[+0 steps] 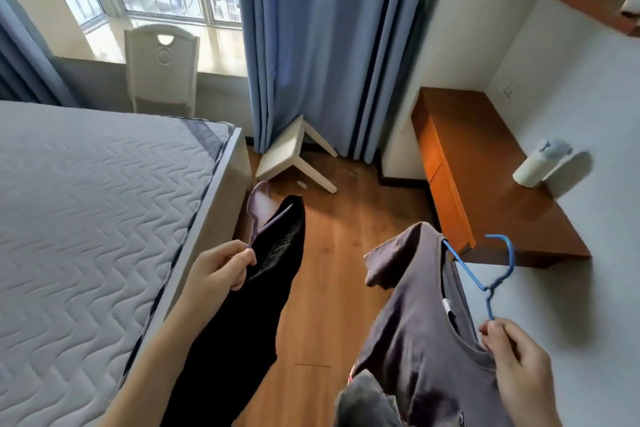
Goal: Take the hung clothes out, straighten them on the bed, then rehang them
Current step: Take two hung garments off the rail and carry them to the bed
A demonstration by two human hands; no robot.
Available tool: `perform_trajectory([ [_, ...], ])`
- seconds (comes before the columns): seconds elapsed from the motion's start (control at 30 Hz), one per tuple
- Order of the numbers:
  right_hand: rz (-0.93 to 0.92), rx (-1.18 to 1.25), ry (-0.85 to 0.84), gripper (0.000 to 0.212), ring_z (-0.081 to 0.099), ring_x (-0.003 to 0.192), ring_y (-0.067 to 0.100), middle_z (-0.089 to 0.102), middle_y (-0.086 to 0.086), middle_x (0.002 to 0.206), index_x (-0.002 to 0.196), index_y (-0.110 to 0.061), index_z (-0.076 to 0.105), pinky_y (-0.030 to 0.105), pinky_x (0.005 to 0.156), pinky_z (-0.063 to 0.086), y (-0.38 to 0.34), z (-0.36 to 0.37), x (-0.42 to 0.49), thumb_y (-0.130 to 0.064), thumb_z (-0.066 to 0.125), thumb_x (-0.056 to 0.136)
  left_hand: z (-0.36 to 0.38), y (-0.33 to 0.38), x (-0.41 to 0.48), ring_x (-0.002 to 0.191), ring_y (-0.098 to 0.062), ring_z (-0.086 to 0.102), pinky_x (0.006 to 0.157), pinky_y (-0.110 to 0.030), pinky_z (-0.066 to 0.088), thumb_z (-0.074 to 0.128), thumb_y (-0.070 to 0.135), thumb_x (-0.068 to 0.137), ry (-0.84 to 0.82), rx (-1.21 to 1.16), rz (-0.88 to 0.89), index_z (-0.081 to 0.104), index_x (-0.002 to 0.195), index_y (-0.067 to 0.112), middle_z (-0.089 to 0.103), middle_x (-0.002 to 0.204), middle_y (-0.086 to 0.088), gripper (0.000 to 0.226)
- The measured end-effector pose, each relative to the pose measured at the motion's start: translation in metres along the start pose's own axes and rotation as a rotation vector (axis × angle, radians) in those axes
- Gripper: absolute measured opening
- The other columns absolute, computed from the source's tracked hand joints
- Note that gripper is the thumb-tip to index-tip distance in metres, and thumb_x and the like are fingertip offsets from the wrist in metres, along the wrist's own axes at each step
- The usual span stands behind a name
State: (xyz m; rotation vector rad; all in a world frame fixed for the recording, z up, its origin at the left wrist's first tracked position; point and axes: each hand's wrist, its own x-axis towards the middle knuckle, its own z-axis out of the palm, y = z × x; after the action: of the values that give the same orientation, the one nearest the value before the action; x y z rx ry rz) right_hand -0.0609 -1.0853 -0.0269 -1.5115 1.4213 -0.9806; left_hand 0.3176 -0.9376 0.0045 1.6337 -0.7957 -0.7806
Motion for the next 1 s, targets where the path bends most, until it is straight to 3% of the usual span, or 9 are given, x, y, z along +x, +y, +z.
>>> perform_trajectory([
  [0.17, -0.083, -0.030, -0.171, 0.046, 0.063, 0.069, -0.012, 0.069, -0.025, 0.073, 0.080, -0.042, 0.067, 0.000, 0.066, 0.043, 0.000, 0.056, 0.157, -0.003, 0.051, 0.095, 0.038, -0.015, 0.101, 0.053, -0.021, 0.038, 0.048, -0.017, 0.032, 0.055, 0.010, 0.096, 0.131, 0.063, -0.125, 0.067, 0.071, 0.009, 0.045, 0.056, -0.006, 0.027],
  [0.27, -0.122, -0.044, -0.271, 0.042, 0.064, 0.077, -0.001, 0.070, -0.023, 0.080, 0.082, -0.044, 0.067, 0.005, 0.067, 0.044, -0.017, 0.096, 0.245, -0.009, 0.051, 0.097, 0.055, -0.013, 0.141, 0.052, -0.014, 0.038, 0.049, -0.015, 0.030, 0.056, 0.011, 0.095, 0.257, 0.090, -0.185, 0.067, 0.072, 0.008, 0.043, 0.054, -0.003, 0.026],
  [0.43, -0.190, -0.044, -0.409, 0.029, 0.060, 0.069, -0.002, 0.068, -0.020, 0.077, 0.075, -0.020, 0.066, 0.006, 0.060, 0.042, -0.063, 0.164, 0.366, -0.013, 0.050, 0.098, 0.063, 0.004, 0.204, 0.052, -0.015, 0.034, 0.050, -0.020, 0.028, 0.058, 0.015, 0.094, 0.433, 0.088, -0.222, 0.065, 0.072, 0.009, 0.039, 0.051, 0.000, 0.024],
  [0.53, -0.203, -0.037, -0.462, 0.028, 0.060, 0.067, -0.003, 0.068, -0.020, 0.076, 0.076, -0.021, 0.064, 0.005, 0.056, 0.042, -0.082, 0.213, 0.425, -0.015, 0.048, 0.099, 0.065, 0.012, 0.250, 0.052, -0.015, 0.031, 0.048, -0.019, 0.025, 0.055, 0.010, 0.096, 0.514, 0.107, -0.219, 0.064, 0.073, 0.008, 0.037, 0.052, -0.001, 0.025],
  [0.83, -0.211, -0.013, -0.518, 0.030, 0.059, 0.066, -0.005, 0.068, -0.022, 0.074, 0.074, -0.020, 0.065, 0.003, 0.060, 0.040, -0.108, 0.369, 0.585, -0.009, 0.050, 0.097, 0.041, 0.001, 0.439, 0.052, -0.016, 0.033, 0.054, -0.029, 0.026, 0.054, 0.013, 0.096, 0.612, 0.055, -0.234, 0.062, 0.071, 0.012, 0.036, 0.052, 0.000, 0.027],
  [0.9, -0.230, 0.011, -0.524, 0.034, 0.059, 0.065, -0.004, 0.068, -0.019, 0.072, 0.079, -0.032, 0.066, 0.005, 0.061, 0.041, -0.122, 0.395, 0.613, -0.009, 0.050, 0.097, 0.029, 0.006, 0.478, 0.052, -0.015, 0.033, 0.053, -0.027, 0.026, 0.055, 0.013, 0.096, 0.626, 0.047, -0.227, 0.062, 0.070, 0.013, 0.036, 0.052, 0.000, 0.027],
  [1.0, -0.267, 0.068, -0.543, 0.036, 0.058, 0.063, -0.005, 0.067, -0.016, 0.069, 0.079, -0.031, 0.066, 0.004, 0.061, 0.042, -0.153, 0.440, 0.659, -0.005, 0.049, 0.097, 0.007, 0.022, 0.545, 0.050, -0.012, 0.034, 0.050, -0.021, 0.027, 0.057, 0.017, 0.095, 0.632, 0.046, -0.212, 0.063, 0.071, 0.011, 0.036, 0.050, 0.002, 0.025],
])
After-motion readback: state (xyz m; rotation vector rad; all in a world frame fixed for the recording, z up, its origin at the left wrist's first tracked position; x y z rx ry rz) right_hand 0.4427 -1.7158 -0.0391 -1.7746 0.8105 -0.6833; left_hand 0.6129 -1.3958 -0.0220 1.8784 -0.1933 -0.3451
